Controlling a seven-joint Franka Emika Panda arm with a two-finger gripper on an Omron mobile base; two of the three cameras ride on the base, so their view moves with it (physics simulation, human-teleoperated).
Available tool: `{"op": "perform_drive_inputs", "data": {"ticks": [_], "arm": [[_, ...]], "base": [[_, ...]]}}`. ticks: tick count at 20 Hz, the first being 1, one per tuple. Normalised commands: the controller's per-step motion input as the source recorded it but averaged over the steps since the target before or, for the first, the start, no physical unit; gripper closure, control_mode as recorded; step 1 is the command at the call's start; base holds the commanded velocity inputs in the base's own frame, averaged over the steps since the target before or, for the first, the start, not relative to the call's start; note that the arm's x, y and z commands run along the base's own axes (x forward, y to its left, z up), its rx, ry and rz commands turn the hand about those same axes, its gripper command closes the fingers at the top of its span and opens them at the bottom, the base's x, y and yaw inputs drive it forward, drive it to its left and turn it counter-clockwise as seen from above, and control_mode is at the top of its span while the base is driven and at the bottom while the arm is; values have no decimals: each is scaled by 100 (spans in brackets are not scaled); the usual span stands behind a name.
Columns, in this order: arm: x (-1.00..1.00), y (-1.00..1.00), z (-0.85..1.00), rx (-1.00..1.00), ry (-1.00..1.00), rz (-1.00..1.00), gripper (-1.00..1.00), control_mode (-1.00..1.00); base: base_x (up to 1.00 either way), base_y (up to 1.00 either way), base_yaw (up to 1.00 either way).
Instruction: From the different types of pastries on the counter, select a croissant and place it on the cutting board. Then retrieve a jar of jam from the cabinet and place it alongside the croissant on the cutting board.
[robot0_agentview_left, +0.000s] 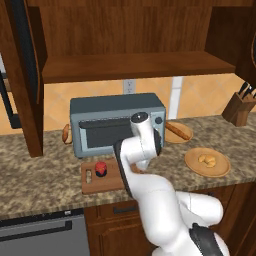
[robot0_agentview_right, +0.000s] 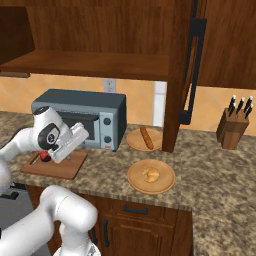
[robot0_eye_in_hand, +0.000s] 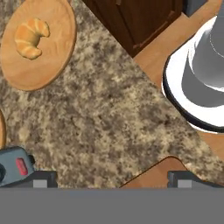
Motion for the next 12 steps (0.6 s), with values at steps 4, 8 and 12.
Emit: {"op": "perform_drive_inputs", "data": {"ticks": [4, 8, 12], "arm": [[-19, -33, 15, 12, 0, -60, -100, -100], [0, -43, 3, 5, 2, -69, -100, -100], [14, -34, 2, 3, 2, -50, -100, -100]], "base": [[0, 0, 0], [0, 0, 0], [0, 0, 0]]}}
